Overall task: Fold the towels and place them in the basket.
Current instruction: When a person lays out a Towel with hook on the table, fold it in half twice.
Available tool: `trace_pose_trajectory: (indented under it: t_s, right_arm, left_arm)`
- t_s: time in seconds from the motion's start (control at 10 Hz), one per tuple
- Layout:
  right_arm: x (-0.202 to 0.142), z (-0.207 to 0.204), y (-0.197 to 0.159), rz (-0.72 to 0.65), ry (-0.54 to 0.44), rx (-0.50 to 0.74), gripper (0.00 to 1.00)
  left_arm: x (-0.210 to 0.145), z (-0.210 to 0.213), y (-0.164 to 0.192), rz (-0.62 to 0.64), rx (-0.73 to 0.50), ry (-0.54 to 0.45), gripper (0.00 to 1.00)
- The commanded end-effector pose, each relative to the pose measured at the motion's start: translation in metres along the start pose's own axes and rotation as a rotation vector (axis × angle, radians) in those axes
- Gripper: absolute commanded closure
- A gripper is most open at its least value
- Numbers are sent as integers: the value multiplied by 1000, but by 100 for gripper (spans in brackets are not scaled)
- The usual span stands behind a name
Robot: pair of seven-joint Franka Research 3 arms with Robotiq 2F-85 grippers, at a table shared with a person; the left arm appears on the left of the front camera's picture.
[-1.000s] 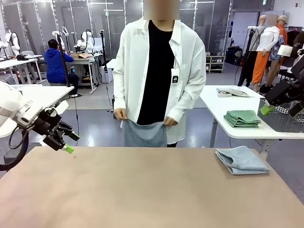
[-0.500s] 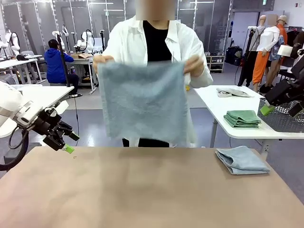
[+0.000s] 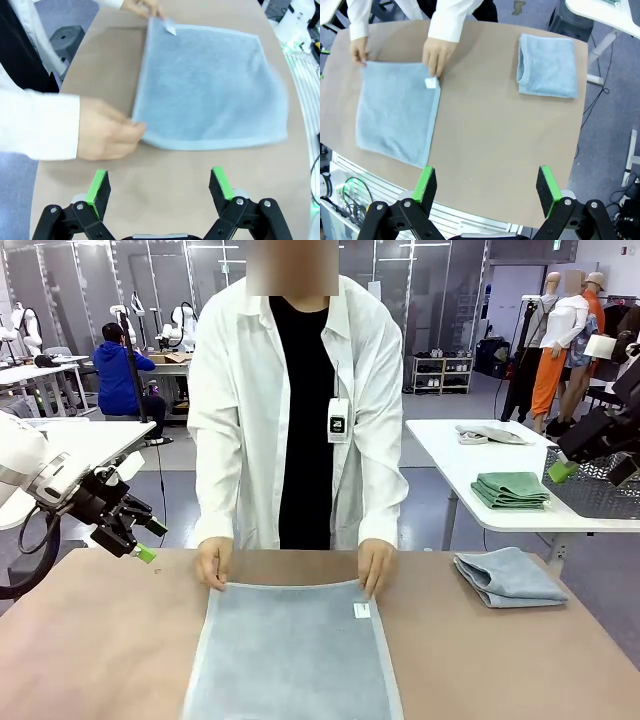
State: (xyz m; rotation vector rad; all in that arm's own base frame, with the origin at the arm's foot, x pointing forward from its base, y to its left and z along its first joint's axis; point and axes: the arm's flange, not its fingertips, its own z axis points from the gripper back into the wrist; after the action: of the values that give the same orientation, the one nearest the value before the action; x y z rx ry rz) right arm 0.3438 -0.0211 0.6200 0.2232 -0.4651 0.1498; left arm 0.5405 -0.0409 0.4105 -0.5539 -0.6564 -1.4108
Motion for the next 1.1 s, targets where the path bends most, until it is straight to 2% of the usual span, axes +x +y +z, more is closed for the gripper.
trace_pose_trajectory:
  t_s: [0.0,0.7,0.8,1.0]
  right_arm:
    - [-1,1,1,-2,-3,-6,0]
    - [-1,1,1,-2,-3,-6,0]
    - [0,0,0,1,0,0,0]
    - [18,1,36,193,5,-20,0]
  left_arm:
    - [2,1,0,8,4,9,0]
    - [0,0,0,0,0,0,0]
    - [7,6,-6,-28,47,6,0]
    - [43,13,-22,-63,97,97,0]
